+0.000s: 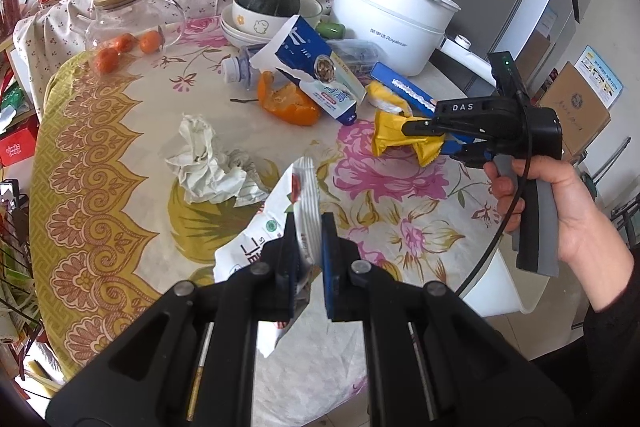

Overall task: Collect trash
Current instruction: 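Grasp the yellow bag and foil wrapper with the right tool and lift, then carry the white wrapper and yellow bag over the white bin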

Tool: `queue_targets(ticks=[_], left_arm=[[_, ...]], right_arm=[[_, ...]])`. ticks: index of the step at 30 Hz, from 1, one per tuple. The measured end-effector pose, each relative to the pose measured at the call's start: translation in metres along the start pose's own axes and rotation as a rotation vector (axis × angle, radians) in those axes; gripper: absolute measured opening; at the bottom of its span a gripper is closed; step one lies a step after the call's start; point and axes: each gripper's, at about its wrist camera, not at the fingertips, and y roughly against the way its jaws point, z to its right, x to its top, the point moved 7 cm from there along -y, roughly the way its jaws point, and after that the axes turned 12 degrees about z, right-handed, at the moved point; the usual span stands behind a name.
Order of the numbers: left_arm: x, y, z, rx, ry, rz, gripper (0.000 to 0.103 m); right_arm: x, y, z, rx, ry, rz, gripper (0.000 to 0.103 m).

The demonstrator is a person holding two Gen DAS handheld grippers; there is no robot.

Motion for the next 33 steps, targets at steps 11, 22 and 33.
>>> queue_targets(ticks=[11,22,33], left_arm=[[0.000,0.013,0.031,-0.043,-0.035,0.029,0.011],[-0.008,0.024,0.055,-0.077,-0.056,0.043,0.011],[-0.015,0.025,0.080,-0.119,-0.073,0.045,0.011]], right_arm=[[-0.020,0.084,0.020,0.036,0.096,0.015,0.017],[-0.043,0.144,0.042,0.079,0.091,0.049,0.016],[-0.055,0.177,0.053,0.095,0.106,0.073,0.016]])
